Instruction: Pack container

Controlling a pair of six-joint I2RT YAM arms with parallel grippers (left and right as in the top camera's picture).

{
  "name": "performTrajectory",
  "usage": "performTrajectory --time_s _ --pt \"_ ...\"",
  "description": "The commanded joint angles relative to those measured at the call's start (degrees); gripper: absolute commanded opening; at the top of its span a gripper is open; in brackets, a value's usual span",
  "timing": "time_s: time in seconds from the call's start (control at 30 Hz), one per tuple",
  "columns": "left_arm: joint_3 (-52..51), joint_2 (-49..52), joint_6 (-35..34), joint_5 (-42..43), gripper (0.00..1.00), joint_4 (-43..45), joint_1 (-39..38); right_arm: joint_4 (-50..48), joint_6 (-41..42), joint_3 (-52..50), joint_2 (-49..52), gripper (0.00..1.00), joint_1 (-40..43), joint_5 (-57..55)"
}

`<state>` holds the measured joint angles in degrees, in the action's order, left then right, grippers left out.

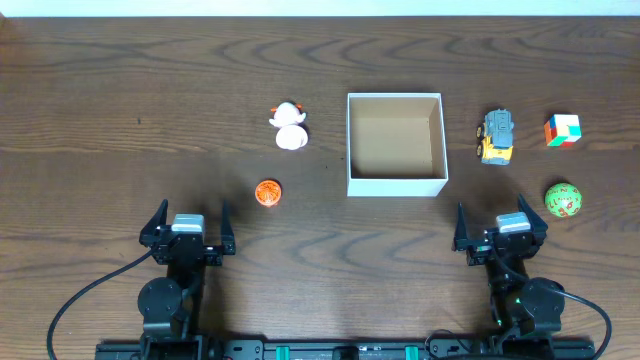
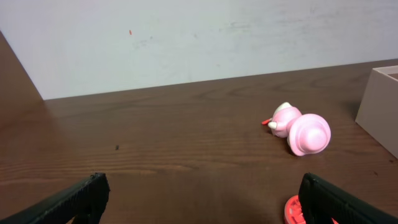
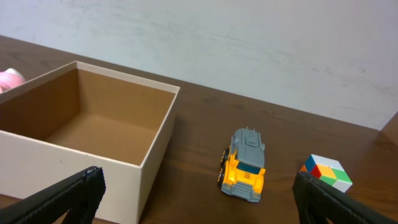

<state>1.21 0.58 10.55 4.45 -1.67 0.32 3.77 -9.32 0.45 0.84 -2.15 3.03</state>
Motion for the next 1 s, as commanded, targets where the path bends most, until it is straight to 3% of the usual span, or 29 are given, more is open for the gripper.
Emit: performTrajectory --time_s 0.0,0.97 --pt "-0.98 -0.24 0.55 0.42 0.98 -1.79 0.26 0.20 -0.42 -0.13 -0.50 0.99 0.55 0.22" --pt "-0.98 -0.24 0.55 0.42 0.98 -1.79 0.26 0.20 -0.42 -0.13 -0.50 0.99 0.55 0.22"
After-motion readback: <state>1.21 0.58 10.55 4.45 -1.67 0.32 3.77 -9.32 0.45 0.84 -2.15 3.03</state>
